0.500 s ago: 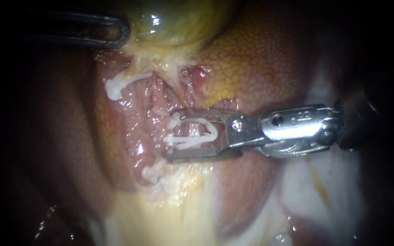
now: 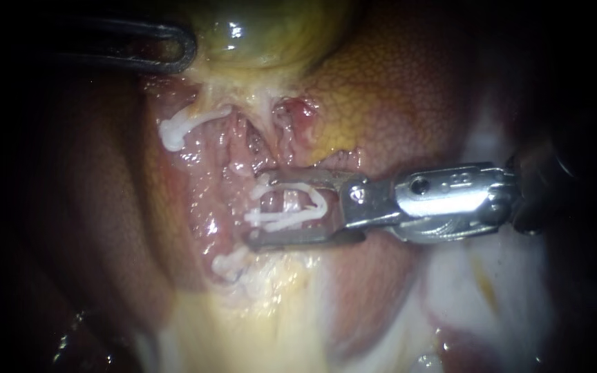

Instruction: Clipping second clip right tube

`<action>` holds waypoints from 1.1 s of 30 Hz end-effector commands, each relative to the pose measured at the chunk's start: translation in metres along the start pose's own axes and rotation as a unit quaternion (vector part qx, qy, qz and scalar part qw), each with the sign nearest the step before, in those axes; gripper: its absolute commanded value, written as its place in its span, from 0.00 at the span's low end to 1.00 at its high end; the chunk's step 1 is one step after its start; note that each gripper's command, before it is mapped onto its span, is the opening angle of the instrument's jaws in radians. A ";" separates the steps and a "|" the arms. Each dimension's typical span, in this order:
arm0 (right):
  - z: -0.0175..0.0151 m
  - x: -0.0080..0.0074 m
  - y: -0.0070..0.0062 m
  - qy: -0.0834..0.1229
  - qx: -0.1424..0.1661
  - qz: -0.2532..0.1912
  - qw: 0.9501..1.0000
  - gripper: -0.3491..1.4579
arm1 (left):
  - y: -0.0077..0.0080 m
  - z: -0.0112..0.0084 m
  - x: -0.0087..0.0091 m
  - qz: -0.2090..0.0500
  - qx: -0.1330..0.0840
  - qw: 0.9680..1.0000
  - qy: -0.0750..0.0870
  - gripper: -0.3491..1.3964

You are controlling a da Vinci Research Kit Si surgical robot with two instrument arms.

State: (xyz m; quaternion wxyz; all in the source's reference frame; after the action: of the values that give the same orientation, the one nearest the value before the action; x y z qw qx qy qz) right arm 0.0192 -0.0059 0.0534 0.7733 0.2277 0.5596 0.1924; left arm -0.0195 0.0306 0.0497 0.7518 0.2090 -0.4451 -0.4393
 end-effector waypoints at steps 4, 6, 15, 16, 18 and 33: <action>-0.0005 0.0013 -0.0010 0.013 0.016 0.001 1.000 0.44 | 0.0000 0.0000 0.0000 0.000 0.000 1.000 0.000 0.00; -0.0008 0.0019 -0.0015 0.021 0.023 0.006 0.999 0.44 | 0.0000 0.0000 0.0000 0.000 0.000 1.000 0.000 0.00; -0.0034 0.0028 -0.0025 0.023 0.040 0.008 0.999 0.44 | 0.0000 0.0000 0.0000 0.000 0.000 1.000 0.000 0.00; -0.0039 0.0028 -0.0024 0.023 0.042 0.008 0.999 0.44 | 0.0000 0.0000 0.0000 0.000 0.000 1.000 0.000 0.00; -0.0047 0.0027 -0.0022 0.022 0.044 0.011 0.999 0.44 | 0.0000 0.0000 0.0000 0.000 0.000 1.000 0.000 0.00; -0.0063 -0.0001 0.0019 0.020 0.038 0.091 0.995 0.44 | 0.0000 0.0001 0.0000 0.000 0.001 1.000 0.000 0.00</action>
State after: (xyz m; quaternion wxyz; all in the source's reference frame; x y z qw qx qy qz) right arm 0.0132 -0.0035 0.0532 0.7314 0.3040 0.5577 0.2482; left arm -0.0195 0.0306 0.0497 0.7517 0.2099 -0.4452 -0.4390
